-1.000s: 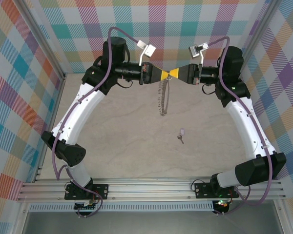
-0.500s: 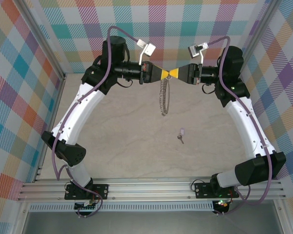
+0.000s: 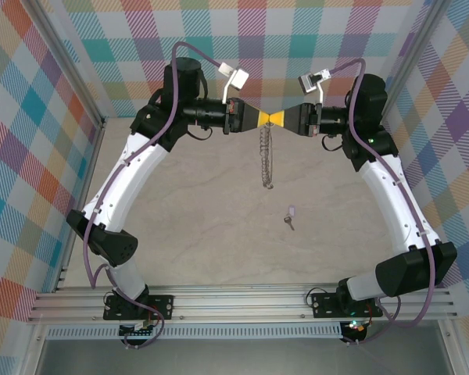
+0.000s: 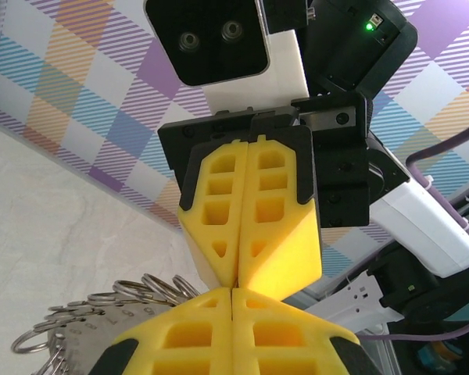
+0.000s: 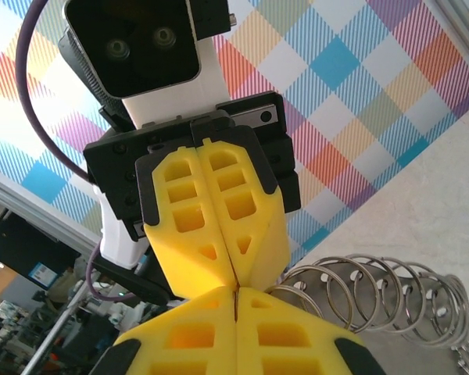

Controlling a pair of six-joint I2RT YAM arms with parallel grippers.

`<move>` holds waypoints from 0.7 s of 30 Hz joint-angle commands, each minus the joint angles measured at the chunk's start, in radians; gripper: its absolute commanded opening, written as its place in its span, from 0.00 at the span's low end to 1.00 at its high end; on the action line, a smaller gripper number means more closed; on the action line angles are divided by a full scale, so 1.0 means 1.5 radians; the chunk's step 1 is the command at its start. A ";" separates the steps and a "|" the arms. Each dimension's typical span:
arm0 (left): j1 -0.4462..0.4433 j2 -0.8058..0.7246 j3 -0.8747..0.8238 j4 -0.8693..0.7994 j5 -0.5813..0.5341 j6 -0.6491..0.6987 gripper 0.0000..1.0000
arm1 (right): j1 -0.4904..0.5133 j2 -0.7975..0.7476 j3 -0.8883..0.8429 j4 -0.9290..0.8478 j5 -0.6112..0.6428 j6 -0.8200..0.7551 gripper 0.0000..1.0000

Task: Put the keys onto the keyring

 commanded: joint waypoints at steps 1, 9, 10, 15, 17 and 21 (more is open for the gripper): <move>-0.003 0.002 0.023 0.031 -0.006 -0.007 0.00 | 0.007 -0.002 -0.006 -0.004 -0.020 -0.009 0.00; 0.003 -0.034 0.002 0.065 -0.155 -0.066 0.29 | 0.006 -0.022 -0.020 0.002 0.075 -0.032 0.00; 0.004 -0.042 -0.008 0.077 -0.170 -0.076 0.32 | 0.006 -0.025 -0.025 0.016 0.087 -0.026 0.00; 0.005 -0.100 -0.099 0.172 -0.268 -0.172 0.53 | 0.006 -0.047 -0.048 0.080 0.134 0.001 0.00; 0.005 -0.117 -0.136 0.227 -0.281 -0.211 0.56 | 0.006 -0.059 -0.052 0.092 0.151 0.001 0.00; 0.005 -0.127 -0.174 0.290 -0.275 -0.279 0.56 | 0.006 -0.083 -0.051 0.099 0.202 0.008 0.00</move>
